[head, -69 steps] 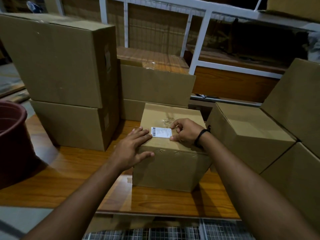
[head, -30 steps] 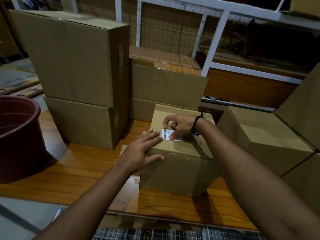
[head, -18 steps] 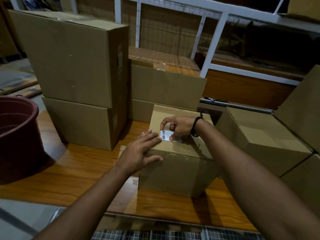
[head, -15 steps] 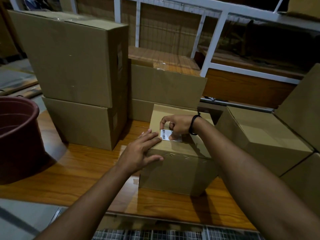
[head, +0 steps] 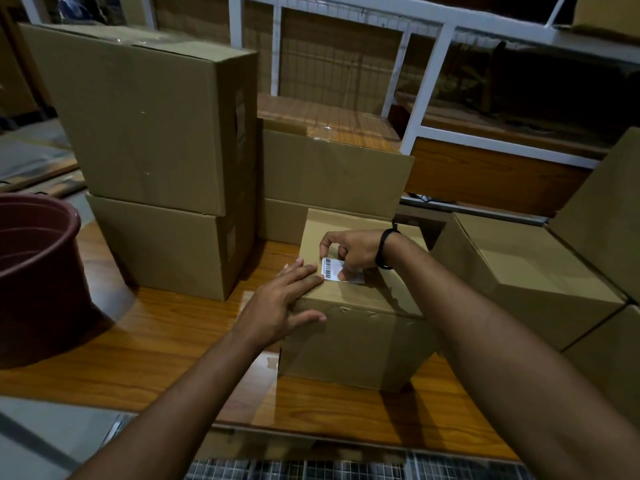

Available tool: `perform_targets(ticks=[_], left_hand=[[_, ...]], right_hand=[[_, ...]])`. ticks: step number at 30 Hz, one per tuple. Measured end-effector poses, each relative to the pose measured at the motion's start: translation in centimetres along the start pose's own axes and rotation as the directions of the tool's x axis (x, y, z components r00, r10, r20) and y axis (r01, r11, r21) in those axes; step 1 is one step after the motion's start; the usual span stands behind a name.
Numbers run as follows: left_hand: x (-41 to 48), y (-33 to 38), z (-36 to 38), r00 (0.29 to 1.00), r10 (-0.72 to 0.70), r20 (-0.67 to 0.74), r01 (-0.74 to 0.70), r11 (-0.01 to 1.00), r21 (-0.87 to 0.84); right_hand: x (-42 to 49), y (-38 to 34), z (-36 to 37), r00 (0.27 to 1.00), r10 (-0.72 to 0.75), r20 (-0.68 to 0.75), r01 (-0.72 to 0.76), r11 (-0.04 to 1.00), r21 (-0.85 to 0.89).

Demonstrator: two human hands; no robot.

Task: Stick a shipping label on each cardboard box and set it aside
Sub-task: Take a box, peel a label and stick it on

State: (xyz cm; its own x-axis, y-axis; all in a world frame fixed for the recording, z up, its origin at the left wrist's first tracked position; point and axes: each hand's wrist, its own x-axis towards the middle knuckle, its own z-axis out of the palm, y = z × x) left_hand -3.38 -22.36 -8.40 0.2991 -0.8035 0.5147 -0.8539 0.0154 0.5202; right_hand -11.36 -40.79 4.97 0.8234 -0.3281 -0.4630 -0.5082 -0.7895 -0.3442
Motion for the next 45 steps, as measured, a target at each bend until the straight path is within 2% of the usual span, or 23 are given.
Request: perform_targets(ticks=[7, 11, 13, 15, 17, 19, 22, 31, 38, 45], left_hand=[[0.0, -0.1, 0.0, 1.0, -0.007, 0.008, 0.007, 1.0, 0.023], [0.1, 0.1, -0.1, 1.0, -0.014, 0.015, 0.014, 1.0, 0.01], [0.1, 0.2, -0.2, 1.0, -0.016, 0.008, 0.016, 1.0, 0.007], [0.1, 0.4, -0.3, 0.999, -0.031, 0.014, 0.031, 0.999, 0.01], [0.1, 0.3, -0.4, 0.999, -0.035, 0.012, 0.035, 0.999, 0.01], [0.3, 0.2, -0.3, 0.999, -0.037, 0.007, 0.037, 0.999, 0.011], [0.4, 0.1, 0.0, 1.0, -0.004, -0.016, 0.004, 1.0, 0.019], [0.3, 0.0, 0.1, 1.0, -0.005, -0.028, 0.006, 0.999, 0.043], [0.0, 0.2, 0.0, 1.0, 0.005, -0.015, -0.004, 0.999, 0.053], [-0.1, 0.3, -0.1, 1.0, 0.008, -0.024, -0.007, 0.999, 0.043]], right_hand=[[-0.4, -0.3, 0.1, 1.0, 0.001, -0.012, -0.001, 1.0, -0.02], [-0.6, 0.1, 0.3, 0.998, -0.032, -0.052, 0.034, 0.999, 0.04], [-0.9, 1.3, 0.8, 0.99, -0.061, -0.129, 0.084, 0.98, 0.18], [-1.4, 3.0, 1.5, 0.959, -0.073, -0.275, 0.144, 0.958, 0.248], [-2.1, 4.8, 2.1, 0.899, -0.052, -0.436, 0.12, 0.984, 0.132], [-3.1, 6.3, 2.6, 0.867, 0.0, -0.498, 0.051, 0.995, 0.09], [-4.1, 6.9, 3.2, 0.896, 0.046, -0.442, 0.041, 0.982, 0.185], [-3.0, 5.2, 2.6, 0.94, 0.113, -0.322, -0.052, 0.98, 0.192], [-3.0, 3.4, 1.4, 0.969, 0.135, -0.206, -0.117, 0.989, 0.094], [-3.4, 2.8, 1.2, 0.969, 0.158, -0.188, -0.144, 0.986, 0.088]])
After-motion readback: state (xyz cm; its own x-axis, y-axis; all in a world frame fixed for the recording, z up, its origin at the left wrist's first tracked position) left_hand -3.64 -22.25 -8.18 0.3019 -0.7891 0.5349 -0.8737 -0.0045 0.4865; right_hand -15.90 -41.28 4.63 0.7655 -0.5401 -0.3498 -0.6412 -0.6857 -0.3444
